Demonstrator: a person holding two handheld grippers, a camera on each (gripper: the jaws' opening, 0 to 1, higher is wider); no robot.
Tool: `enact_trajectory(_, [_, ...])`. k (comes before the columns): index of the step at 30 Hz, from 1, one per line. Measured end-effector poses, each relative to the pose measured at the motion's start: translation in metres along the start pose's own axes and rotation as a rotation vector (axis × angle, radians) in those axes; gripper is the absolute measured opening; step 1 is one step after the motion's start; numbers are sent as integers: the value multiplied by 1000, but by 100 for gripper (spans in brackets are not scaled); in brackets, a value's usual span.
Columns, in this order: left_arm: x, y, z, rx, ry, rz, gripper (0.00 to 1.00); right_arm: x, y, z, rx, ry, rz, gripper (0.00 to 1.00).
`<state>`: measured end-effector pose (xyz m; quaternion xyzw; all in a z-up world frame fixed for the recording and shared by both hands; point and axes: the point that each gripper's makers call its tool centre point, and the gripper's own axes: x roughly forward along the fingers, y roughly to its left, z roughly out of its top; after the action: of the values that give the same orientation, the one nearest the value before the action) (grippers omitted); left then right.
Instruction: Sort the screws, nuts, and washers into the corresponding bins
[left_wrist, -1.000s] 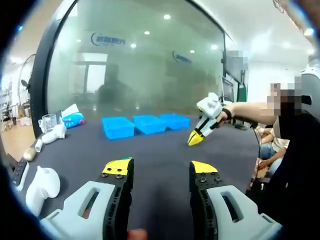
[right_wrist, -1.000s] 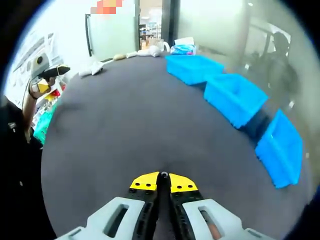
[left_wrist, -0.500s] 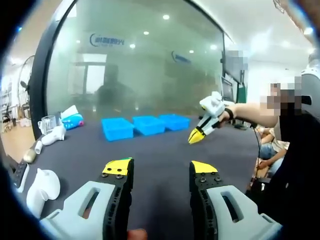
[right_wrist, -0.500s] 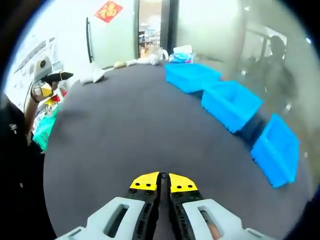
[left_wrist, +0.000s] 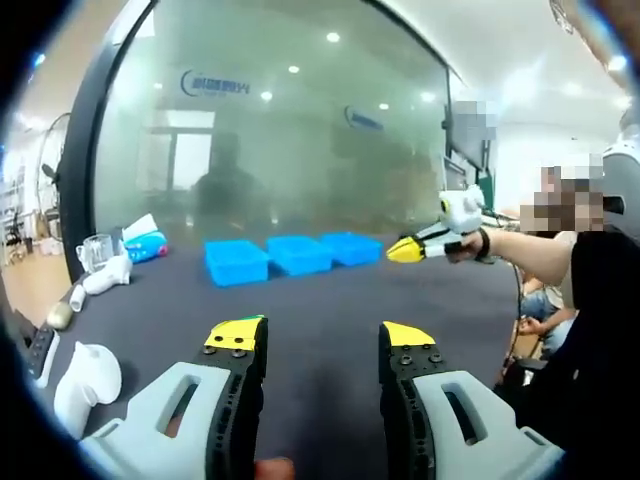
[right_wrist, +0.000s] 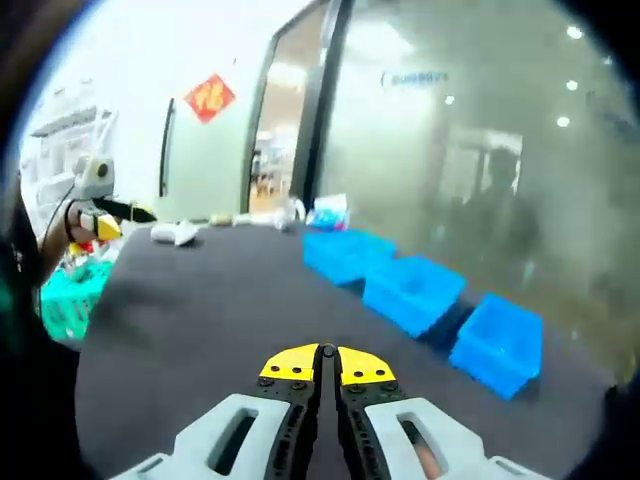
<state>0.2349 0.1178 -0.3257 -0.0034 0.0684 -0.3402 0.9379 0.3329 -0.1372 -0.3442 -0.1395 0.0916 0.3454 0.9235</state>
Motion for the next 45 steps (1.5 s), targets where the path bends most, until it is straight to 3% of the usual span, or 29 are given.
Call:
enact_trajectory(5, [0,-2,2,-1,-4,-2,43,-12,-2,9,23,-86,-70,3])
enact_trajectory(9, [0,-2,3,1,-4,1,43,-15,-2,9,57,-115,-89,3])
enact_trajectory(20, [-2,-3,2,-1,-2,10,43,3,-30,29,147,-176,-145,3])
enact_trajectory(28, [-4,1,4,-3,-8,18,43,48,-70,43,185,-161,-181,3])
enact_trajectory(32, [-5,1,4,-5,-11,19,43,79,-86,44,167,-105,-191,3])
enact_trajectory(41, [-5,6,-3,-29,-8,28,43,136,-108,60,146,-72,-216,3])
enact_trajectory(45, [-5,7,-3,-31,-11,29,43,155,-116,59,133,-50,-222,3])
